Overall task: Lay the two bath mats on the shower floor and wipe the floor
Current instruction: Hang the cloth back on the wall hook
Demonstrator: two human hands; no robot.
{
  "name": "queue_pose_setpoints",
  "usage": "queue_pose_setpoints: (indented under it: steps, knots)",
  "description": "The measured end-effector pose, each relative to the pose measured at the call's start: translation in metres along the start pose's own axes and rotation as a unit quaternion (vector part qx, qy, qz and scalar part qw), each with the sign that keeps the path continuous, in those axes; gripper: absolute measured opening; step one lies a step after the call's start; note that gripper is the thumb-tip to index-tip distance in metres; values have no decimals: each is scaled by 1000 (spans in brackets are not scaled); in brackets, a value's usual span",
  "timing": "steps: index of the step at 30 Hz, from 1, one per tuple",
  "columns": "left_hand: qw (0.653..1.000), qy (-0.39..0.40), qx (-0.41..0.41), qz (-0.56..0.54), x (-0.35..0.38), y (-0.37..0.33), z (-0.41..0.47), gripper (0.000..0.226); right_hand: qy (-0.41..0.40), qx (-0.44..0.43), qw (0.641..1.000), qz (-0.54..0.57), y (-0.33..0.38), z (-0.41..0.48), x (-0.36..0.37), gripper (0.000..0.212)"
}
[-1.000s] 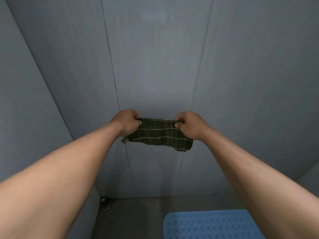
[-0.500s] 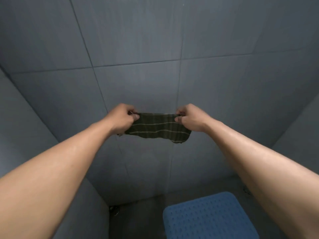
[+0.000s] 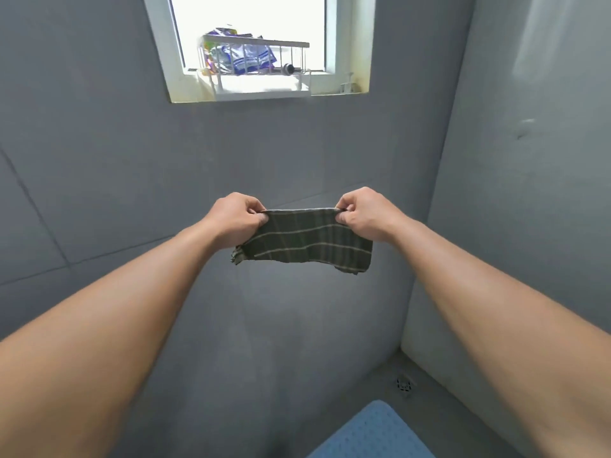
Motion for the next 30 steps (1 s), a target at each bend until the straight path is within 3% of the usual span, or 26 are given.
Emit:
queue_pose_setpoints:
  steps: [17,27,30]
  knots:
    - [986,25,166,-17,161,-265,163,15,-125,92,988,-15,-214,12,-222,10]
    - [966,39,255,-26,234,-357,246,18,-211,133,968,-21,-305,50,-298,13]
    - [953,27,299,-29,256,-381,271,31,-223,134,965,-24,-332,72,-312,12]
Point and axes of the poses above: each hand's wrist, its own z-axis towards the middle knuckle, its own x-axis out of the palm, y = z × x, the point moved 4 cm from there along z, towards the middle knuckle, and after that the axes turned 2 degrees about z, right-handed, at the moved point
